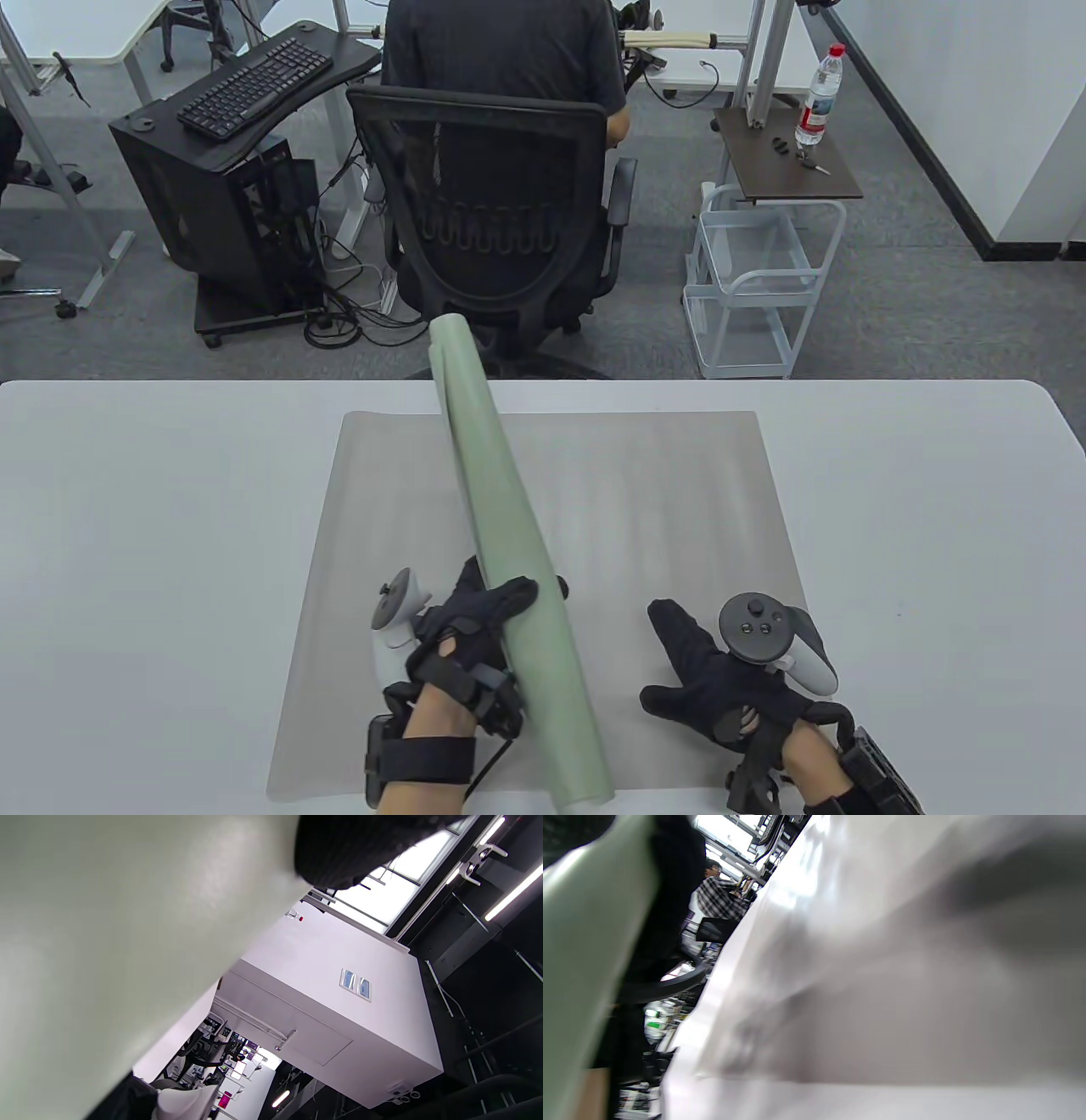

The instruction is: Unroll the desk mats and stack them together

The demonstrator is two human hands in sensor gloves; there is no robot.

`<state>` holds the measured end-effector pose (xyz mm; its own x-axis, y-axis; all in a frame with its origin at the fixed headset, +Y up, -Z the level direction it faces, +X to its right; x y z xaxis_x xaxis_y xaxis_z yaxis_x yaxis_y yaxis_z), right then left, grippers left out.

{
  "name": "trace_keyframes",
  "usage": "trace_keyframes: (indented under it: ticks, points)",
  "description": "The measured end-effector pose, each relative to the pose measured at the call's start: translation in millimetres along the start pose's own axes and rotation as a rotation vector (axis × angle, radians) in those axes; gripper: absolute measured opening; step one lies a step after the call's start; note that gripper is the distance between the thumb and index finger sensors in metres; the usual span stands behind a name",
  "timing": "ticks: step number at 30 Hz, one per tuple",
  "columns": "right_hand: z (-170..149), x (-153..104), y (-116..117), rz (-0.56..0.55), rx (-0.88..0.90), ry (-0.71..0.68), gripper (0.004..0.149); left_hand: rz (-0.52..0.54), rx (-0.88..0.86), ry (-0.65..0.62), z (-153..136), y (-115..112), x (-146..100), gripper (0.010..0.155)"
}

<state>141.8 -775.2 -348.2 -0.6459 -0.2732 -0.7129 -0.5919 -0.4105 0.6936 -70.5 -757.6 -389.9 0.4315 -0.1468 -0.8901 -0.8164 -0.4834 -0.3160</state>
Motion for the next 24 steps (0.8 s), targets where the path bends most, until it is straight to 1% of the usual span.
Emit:
trace_keyframes:
  ticks: [3, 4, 5, 6, 7, 9, 10, 11, 12, 13, 14, 15, 16, 17, 18, 19, 20, 21, 22, 23, 24]
  points:
    - [3.2, 1.6, 11.6, 0.091, 0.16, -0.028, 0.108, -0.022, 0.095, -0.001, -15.7, -27.1, 17.6, 0.083]
    - [3.4, 2.5, 13.5, 0.1, 0.199, -0.026, 0.108, -0.047, 0.107, -0.004, -20.4, -35.0, 22.2, 0.082]
    - [1.6, 3.4, 12.5, 0.083, 0.218, -0.009, 0.108, -0.072, 0.103, -0.009, -23.2, -39.6, 25.1, 0.082]
    - [-2.8, 2.8, 8.7, 0.038, 0.24, 0.016, 0.104, -0.088, 0.106, -0.011, -23.8, -42.6, 28.9, 0.081]
    - [-5.3, 3.3, 6.4, 0.017, 0.264, 0.013, 0.097, -0.111, 0.144, -0.002, -23.6, -43.6, 31.3, 0.08]
    - [-8.8, 4.4, 5.1, 0.049, 0.348, -0.016, 0.085, -0.123, 0.192, -0.025, -20.5, -43.0, 31.8, 0.081]
    - [-9.1, 4.9, 3.6, 0.054, 0.409, -0.039, 0.081, -0.108, 0.216, -0.031, -18.1, -41.9, 31.2, 0.084]
    - [-9.4, 4.9, -0.5, 0.034, 0.493, -0.059, 0.077, -0.064, 0.263, -0.028, -13.0, -38.2, 28.3, 0.087]
    - [-10.0, 4.8, -3.2, 0.019, 0.529, -0.063, 0.076, -0.014, 0.316, -0.033, -7.2, -34.2, 24.7, 0.088]
    - [-11.1, 4.2, -5.6, 0.027, 0.55, -0.058, 0.075, 0.086, 0.448, -0.062, 4.8, -28.1, 17.7, 0.089]
    - [-11.6, 3.0, -7.2, 0.019, 0.544, -0.055, 0.074, 0.174, 0.586, -0.087, 16.7, -25.9, 9.8, 0.088]
    - [-11.8, 1.4, -8.9, -0.01, 0.51, -0.039, 0.074, 0.219, 0.687, -0.116, 25.5, -27.7, 4.4, 0.085]
    - [-12.4, -0.8, -12.4, -0.07, 0.436, -0.009, 0.074, 0.264, 0.827, -0.173, 40.0, -37.3, -4.2, 0.083]
    - [-11.0, -2.7, -14.5, -0.104, 0.396, 0.005, 0.074, 0.266, 0.911, -0.207, 47.7, -47.5, -7.9, 0.08]
    - [-8.4, -4.8, -16.4, -0.134, 0.349, 0.012, 0.074, 0.233, 0.984, -0.219, 51.0, -60.8, -8.2, 0.078]
    - [-5.0, -6.9, -17.2, -0.151, 0.335, 0.005, 0.074, 0.197, 1.037, -0.176, 46.8, -70.5, -4.4, 0.078]
    - [1.4, -9.4, -16.8, -0.171, 0.303, -0.001, 0.075, 0.171, 1.061, -0.097, 37.3, -74.2, 0.7, 0.082]
    - [8.6, -13.2, -16.5, -0.202, 0.231, 0.0, 0.076, 0.094, 1.02, -0.001, 17.8, -77.2, 9.7, 0.089]
    - [13.2, -15.3, -15.9, -0.226, 0.169, 0.004, 0.076, 0.072, 0.976, 0.038, 8.8, -76.6, 13.3, 0.1]
    - [20.4, -18.9, -14.4, -0.261, 0.067, 0.007, 0.077, 0.034, 0.902, 0.066, -4.8, -73.8, 19.6, 0.11]
    - [27.9, -22.5, -12.5, -0.308, -0.051, 0.016, 0.077, -0.031, 0.764, 0.08, -18.0, -71.9, 25.2, 0.116]
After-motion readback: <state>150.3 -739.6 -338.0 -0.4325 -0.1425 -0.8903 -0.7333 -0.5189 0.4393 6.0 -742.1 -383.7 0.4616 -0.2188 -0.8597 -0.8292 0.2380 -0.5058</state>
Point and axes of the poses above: the tracker on the back of each hand, its own z axis roughly to the thumb side, its own x axis roughly from the wrist to the fingertips, y = z × x, the point moved 5 cm from there along x, roughly from the wrist to the fingertips, and after that the axes turned 2 degrees about -x, right-handed, at the moved point
